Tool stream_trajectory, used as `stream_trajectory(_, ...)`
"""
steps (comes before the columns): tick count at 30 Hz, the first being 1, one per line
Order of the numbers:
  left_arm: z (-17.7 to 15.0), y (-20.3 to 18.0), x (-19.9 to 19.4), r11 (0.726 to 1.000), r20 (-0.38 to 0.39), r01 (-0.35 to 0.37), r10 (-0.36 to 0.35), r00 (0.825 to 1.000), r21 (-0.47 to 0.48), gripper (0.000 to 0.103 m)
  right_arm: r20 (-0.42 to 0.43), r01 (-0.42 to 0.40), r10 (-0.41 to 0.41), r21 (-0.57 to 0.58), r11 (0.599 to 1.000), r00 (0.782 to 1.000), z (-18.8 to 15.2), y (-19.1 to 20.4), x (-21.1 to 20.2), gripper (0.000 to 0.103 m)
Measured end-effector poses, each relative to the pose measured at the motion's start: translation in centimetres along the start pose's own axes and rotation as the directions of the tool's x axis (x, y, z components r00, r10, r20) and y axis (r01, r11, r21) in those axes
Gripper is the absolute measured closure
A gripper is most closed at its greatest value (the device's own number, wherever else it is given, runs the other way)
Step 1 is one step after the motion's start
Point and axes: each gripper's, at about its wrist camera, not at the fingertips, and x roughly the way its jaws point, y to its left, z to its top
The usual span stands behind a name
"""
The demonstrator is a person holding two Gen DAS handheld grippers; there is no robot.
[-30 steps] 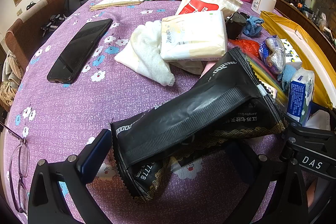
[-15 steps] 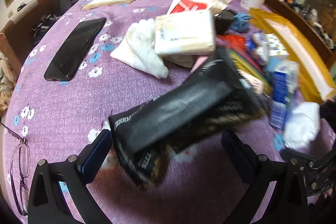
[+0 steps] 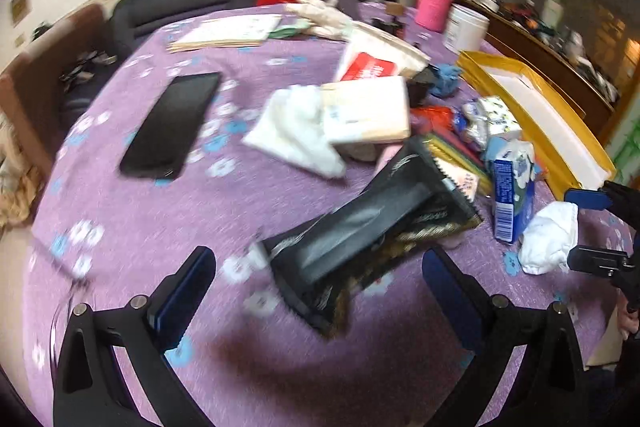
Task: Organize soft objects
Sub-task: 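Grasp the black snack bag with the left tool while the right tool grasps the white cloth, then carry the black bag with the left tool while the right tool carries the white cloth to the tray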
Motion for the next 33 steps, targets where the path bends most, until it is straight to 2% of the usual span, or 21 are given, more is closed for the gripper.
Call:
stream_trajectory(1, 0.3, -0.4, 0.6, 1.000, -0.011, 0.014, -0.014, 1.000, 0.027, 0.000, 0.004, -0.013, 0.013, 0.010, 1.000, 1.000, -0.1, -0.2, -0.1, 0.008)
stream_trajectory(3, 0.7, -1.1, 1.6, 0.998, -0.023, -0.021, 0.023, 0.999, 0.067, 0.000, 0.002, -0.033, 0.033, 0.030, 0.999, 0.999, -0.5, -0.3, -0.8, 0.008)
stream_trajectory(5, 0.9, -1.8, 2.6, 0.994, -0.045, -0.006, 0.011, 0.999, 0.110, 0.001, 0.003, -0.035, 0.035, 0.036, 0.999, 0.999, -0.7, -0.8, -1.2, 0.008)
stream_trajectory(6, 0.9, -2.1, 3.1, 0.993, -0.049, -0.031, 0.037, 0.998, 0.114, 0.004, 0.004, -0.039, 0.039, 0.039, 0.998, 0.999, -0.8, -1.0, -1.4, 0.008)
stream_trajectory(7, 0.9, -2.3, 3.3, 0.992, -0.054, -0.039, 0.046, 0.997, 0.122, 0.020, 0.001, -0.045, 0.045, 0.042, 0.998, 0.999, -0.9, -1.3, -1.4, 0.008)
stream_trajectory(8, 0.7, -2.8, 3.6, 0.990, -0.065, -0.042, 0.051, 0.997, 0.138, 0.027, -0.003, -0.047, 0.048, 0.044, 0.998, 0.999, -1.1, -1.4, -1.4, 0.008)
stream_trajectory(11, -0.1, -3.9, 3.5, 0.984, -0.058, -0.085, 0.095, 0.994, 0.158, 0.038, -0.030, -0.039, 0.040, 0.050, 0.998, 0.999, -1.5, -1.8, -1.1, 0.008)
stream_trajectory(14, -0.8, -4.4, 2.7, 0.989, -0.051, -0.073, 0.080, 0.995, 0.132, 0.050, -0.044, -0.037, 0.039, 0.052, 0.998, 0.998, -1.7, -2.0, -0.7, 0.008)
stream_trajectory(19, -0.5, -3.8, 2.2, 0.993, -0.048, -0.070, 0.075, 0.996, 0.096, 0.048, -0.064, -0.025, 0.028, 0.058, 0.998, 0.998, -1.7, -2.1, 0.4, 0.008)
stream_trajectory(20, -0.3, -3.7, 2.3, 0.992, -0.048, -0.084, 0.089, 0.995, 0.091, 0.036, -0.070, -0.026, 0.030, 0.061, 0.998, 0.997, -1.6, -2.0, 0.7, 0.008)
stream_trajectory(22, 0.2, -3.4, 2.5, 0.993, -0.040, -0.096, 0.098, 0.994, 0.070, 0.020, -0.073, -0.011, 0.015, 0.054, 0.998, 0.997, -1.5, -1.7, 1.2, 0.008)
stream_trajectory(25, 0.7, -3.4, 3.0, 0.993, -0.026, -0.096, 0.098, 0.995, 0.064, 0.020, -0.073, 0.036, -0.033, 0.036, 0.999, 0.997, -1.5, -1.2, 1.8, 0.008)
stream_trajectory(26, 0.6, -3.3, 3.0, 0.994, -0.022, -0.094, 0.095, 0.995, 0.056, 0.022, -0.065, 0.042, -0.040, 0.036, 0.998, 0.997, -1.6, -1.1, 1.8, 0.011)
stream_trajectory(27, 0.6, -3.3, 3.0, 0.994, -0.020, -0.093, 0.094, 0.995, 0.052, 0.027, -0.055, 0.039, -0.037, 0.035, 0.999, 0.998, -1.7, -1.0, 1.8, 0.025)
stream_trajectory(28, 0.5, -3.3, 3.1, 0.995, -0.030, -0.083, 0.085, 0.996, 0.055, 0.048, -0.062, 0.026, -0.024, 0.030, 0.999, 0.998, -1.7, -0.9, 1.9, 0.040)
stream_trajectory(29, 0.4, -3.4, 3.2, 0.995, -0.042, -0.085, 0.087, 0.995, 0.056, 0.059, -0.072, 0.019, -0.017, 0.025, 1.000, 0.997, -1.7, -0.8, 2.0, 0.044)
stream_trajectory(33, 0.0, -3.4, 2.7, 0.995, -0.033, -0.089, 0.091, 0.995, 0.049, 0.059, -0.060, 0.012, -0.012, 0.001, 1.000, 0.998, -1.9, -0.3, 1.6, 0.065)
